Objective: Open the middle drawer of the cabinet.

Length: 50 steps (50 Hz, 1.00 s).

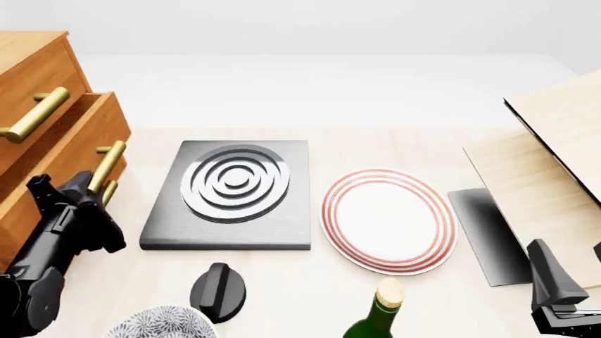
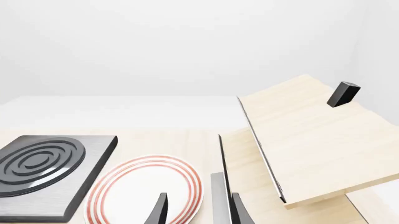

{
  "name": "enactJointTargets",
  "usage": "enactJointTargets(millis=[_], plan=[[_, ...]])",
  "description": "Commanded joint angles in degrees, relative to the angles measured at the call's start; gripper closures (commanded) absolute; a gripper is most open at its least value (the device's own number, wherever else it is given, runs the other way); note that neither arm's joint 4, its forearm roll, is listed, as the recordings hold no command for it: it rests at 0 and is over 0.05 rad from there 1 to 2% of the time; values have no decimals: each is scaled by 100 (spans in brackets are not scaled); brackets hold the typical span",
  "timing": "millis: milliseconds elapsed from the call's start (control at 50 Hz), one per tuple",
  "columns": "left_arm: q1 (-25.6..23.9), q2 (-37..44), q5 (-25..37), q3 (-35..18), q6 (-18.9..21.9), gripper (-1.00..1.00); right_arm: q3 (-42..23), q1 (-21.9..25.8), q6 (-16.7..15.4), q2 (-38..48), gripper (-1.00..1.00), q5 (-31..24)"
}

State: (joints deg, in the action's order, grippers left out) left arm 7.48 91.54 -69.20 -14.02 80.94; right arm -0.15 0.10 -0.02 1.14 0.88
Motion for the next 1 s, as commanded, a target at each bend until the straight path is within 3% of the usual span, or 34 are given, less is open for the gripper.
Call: enactJointTargets(millis=[20,80,180,1000], plan=[[7,93,-69,11,56,100,-1,-1,-1,-22,-100,-22],[-27,121,-70,12,92,100,-1,-2,-2,-23,-100,-23],[-3,-423,-69,505,149,100,-1,-1,-3,-23,-100,-22],[-329,-576,-69,635,335,100,-1,0,-2,-23,-100,-22]])
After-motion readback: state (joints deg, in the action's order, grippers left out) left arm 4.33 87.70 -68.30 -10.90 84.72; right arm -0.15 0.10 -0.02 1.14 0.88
